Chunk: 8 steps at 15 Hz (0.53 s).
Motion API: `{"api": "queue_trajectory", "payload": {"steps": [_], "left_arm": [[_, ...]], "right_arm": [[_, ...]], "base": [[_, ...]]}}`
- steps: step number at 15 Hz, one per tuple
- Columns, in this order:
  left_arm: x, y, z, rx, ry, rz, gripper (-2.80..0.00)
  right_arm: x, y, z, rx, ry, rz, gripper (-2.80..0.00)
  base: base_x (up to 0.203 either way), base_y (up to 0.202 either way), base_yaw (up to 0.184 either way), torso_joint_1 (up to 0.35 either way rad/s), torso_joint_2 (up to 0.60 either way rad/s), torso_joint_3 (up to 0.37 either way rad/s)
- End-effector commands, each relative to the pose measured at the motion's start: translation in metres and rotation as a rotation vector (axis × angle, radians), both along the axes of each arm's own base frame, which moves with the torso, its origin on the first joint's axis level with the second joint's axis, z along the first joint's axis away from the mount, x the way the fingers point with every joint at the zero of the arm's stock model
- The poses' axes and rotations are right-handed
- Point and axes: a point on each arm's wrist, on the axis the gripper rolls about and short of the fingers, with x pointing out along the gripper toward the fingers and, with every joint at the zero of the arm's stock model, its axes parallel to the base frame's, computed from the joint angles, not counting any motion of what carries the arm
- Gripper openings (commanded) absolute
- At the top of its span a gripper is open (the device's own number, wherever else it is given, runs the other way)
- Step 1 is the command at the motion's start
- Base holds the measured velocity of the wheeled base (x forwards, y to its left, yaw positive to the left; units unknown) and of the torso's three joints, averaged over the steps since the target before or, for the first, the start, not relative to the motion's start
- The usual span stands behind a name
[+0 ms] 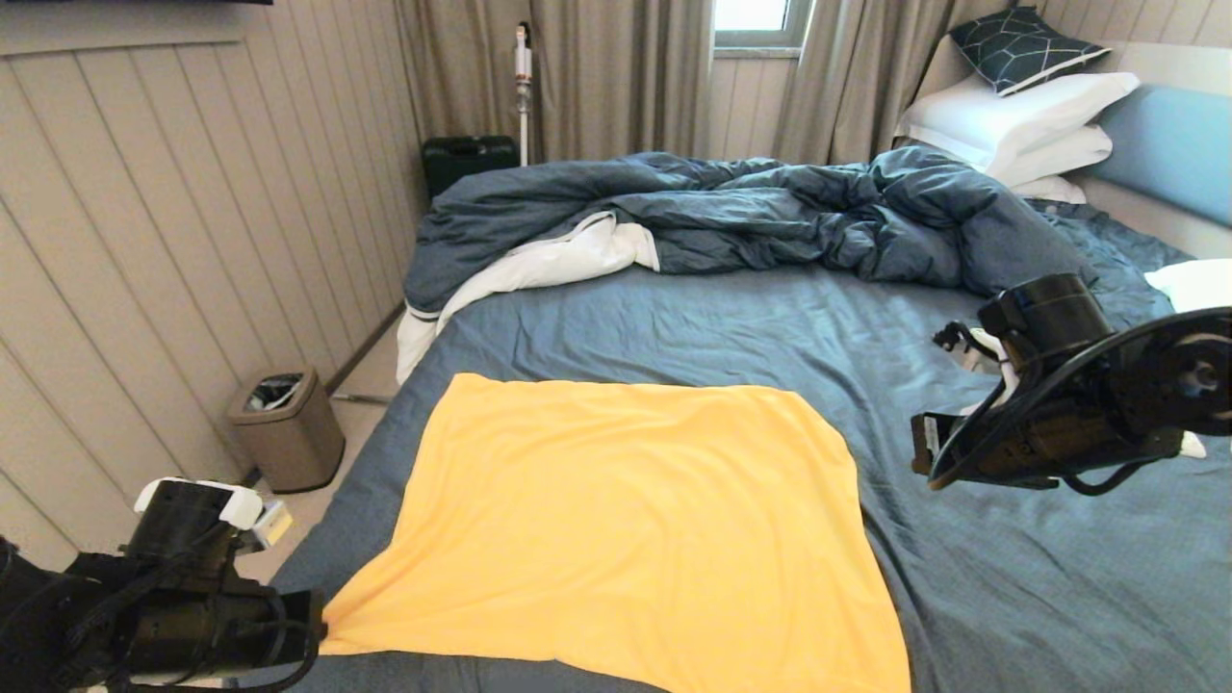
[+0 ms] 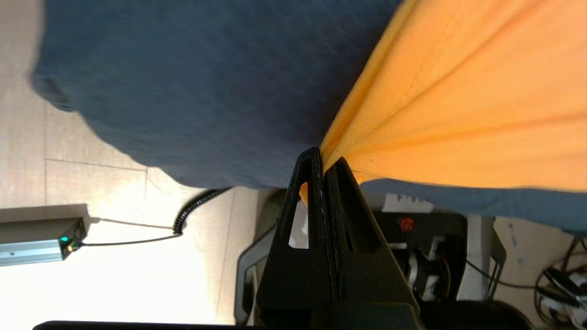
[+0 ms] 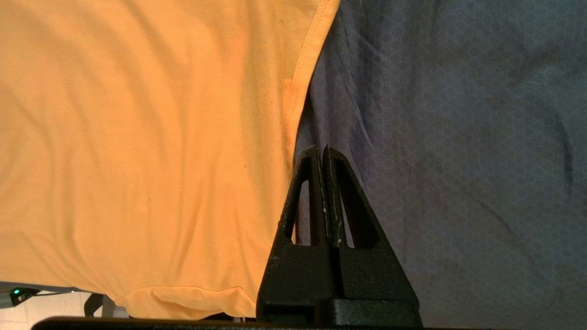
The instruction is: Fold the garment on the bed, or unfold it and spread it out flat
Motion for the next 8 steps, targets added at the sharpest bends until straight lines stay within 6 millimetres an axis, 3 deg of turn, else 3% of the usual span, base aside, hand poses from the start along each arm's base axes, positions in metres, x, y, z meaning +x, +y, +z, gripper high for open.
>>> {"api": "queue_trajectory", "payload": {"steps": [1,8], "left_arm": [[-0.0007,0.0032,-0.0003,0.001,0.001,0.009,-2.80],[0.0018,0.0122,-0.0012,0.001,-0.007,0.032,-2.80]], "right_arm": [[0.0003,0.0006,-0.0014,0.000,0.006,0.001,-2.80],[-0.0013,-0.0005,-0.0007,-0.001,0.005,-0.003,-2.80]], "base": [[0.000,0.000,0.000,0.000,0.00,0.000],[0.000,0.000,0.000,0.000,0.00,0.000]]}}
